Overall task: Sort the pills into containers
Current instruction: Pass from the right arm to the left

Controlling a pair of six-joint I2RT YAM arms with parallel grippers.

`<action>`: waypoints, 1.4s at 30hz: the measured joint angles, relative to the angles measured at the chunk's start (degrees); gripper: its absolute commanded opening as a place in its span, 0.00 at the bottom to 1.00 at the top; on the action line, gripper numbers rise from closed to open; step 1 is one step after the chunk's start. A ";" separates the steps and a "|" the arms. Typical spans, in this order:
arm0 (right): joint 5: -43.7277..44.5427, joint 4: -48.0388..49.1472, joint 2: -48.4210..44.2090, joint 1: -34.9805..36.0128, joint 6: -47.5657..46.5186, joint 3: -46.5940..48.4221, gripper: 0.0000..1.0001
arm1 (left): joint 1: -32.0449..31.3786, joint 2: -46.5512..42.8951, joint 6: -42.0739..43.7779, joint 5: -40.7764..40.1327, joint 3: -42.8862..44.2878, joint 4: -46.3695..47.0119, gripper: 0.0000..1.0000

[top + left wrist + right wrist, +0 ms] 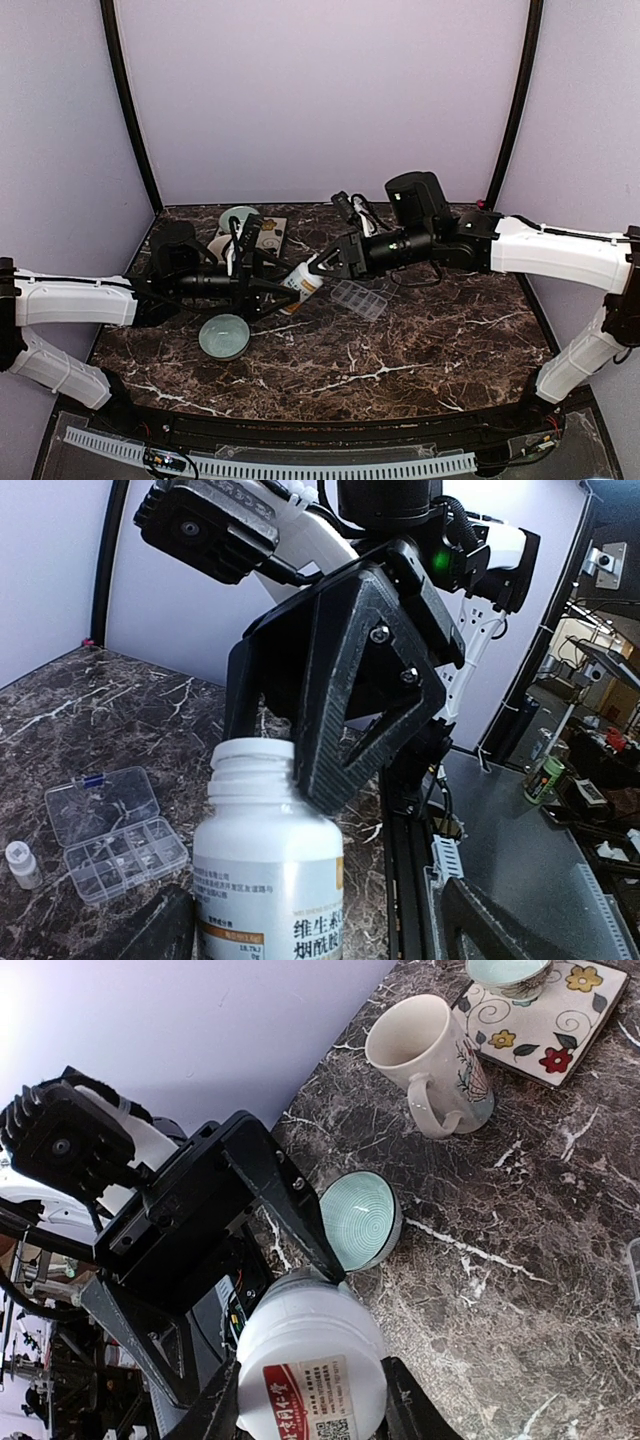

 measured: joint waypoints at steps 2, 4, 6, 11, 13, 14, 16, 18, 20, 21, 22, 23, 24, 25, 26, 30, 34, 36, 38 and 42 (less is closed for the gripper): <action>-0.31 0.00 -0.24 0.00 -0.33 -0.04 0.01 | 0.46 0.24 -0.87 1.92 0.57 -0.50 0.88; -0.68 0.04 -0.46 0.00 -0.68 -0.07 0.01 | 1.14 0.37 -1.95 3.93 1.07 -0.59 0.88; -1.16 0.33 -0.74 0.00 -1.07 -0.11 0.01 | 1.99 0.39 -3.23 6.25 1.22 -0.55 0.88; -2.21 1.11 -1.33 0.00 -1.57 -0.11 0.01 | 3.23 0.98 -6.23 10.97 1.75 -0.55 0.88; -2.78 1.70 -1.42 0.00 -1.66 -0.13 0.01 | 3.39 1.11 -6.64 11.72 1.75 -0.59 0.88; -2.93 1.97 -1.46 0.00 -1.66 -0.13 0.01 | 3.39 1.25 -7.02 12.26 1.75 -0.57 0.88; -3.26 2.21 -1.68 0.00 -1.68 -0.20 0.01 | 3.43 1.62 -7.61 13.31 1.75 -0.57 0.88; -3.65 2.54 -1.97 0.00 -1.75 -0.28 0.01 | 3.43 2.14 -8.22 14.56 1.75 -0.57 0.88; -3.93 3.08 -2.16 0.00 -1.84 -0.33 0.01 | 3.43 2.69 -8.79 15.72 1.84 -0.61 0.87; -3.96 3.63 -2.23 -0.02 -1.86 -0.33 0.01 | 3.43 2.95 -9.07 16.28 1.90 -0.63 0.87; -4.00 4.00 -2.27 -0.04 -1.88 -0.33 0.01 | 3.43 3.10 -9.16 16.65 1.95 -0.74 0.87; -4.04 4.28 -2.29 -0.04 -1.90 -0.33 0.01 | 3.43 3.26 -9.27 17.09 2.01 -0.85 0.86; -4.09 4.59 -2.32 -0.04 -1.92 -0.33 0.01 | 3.43 3.28 -9.38 17.46 2.01 -0.96 0.86; -4.13 4.87 -2.34 -0.04 -1.95 -0.33 0.01 | 3.43 3.28 -9.51 17.73 2.01 -0.98 0.86; -4.22 5.03 -2.34 -0.04 -2.01 -0.33 0.01 | 3.43 3.28 -9.60 17.88 2.03 -0.98 0.85; -4.50 5.27 -2.43 -0.04 -2.19 -0.52 0.01 | 3.43 3.28 -9.92 18.03 2.05 -0.98 0.83; -4.74 5.46 -3.06 -0.04 -2.32 -1.27 0.01 | 3.45 3.28 -10.14 18.14 2.10 -0.98 0.82; -4.96 5.46 -3.32 -0.04 -2.32 -1.49 0.01 | 3.52 3.28 -10.21 18.12 2.14 -0.98 0.82; -5.16 5.49 -3.34 -0.04 -2.34 -1.51 0.01 | 3.54 3.26 -10.21 17.92 2.16 -0.98 0.82; -5.38 5.70 -3.91 -0.04 -2.32 -2.47 0.01 | 3.87 3.26 -10.16 17.46 2.16 -0.98 0.81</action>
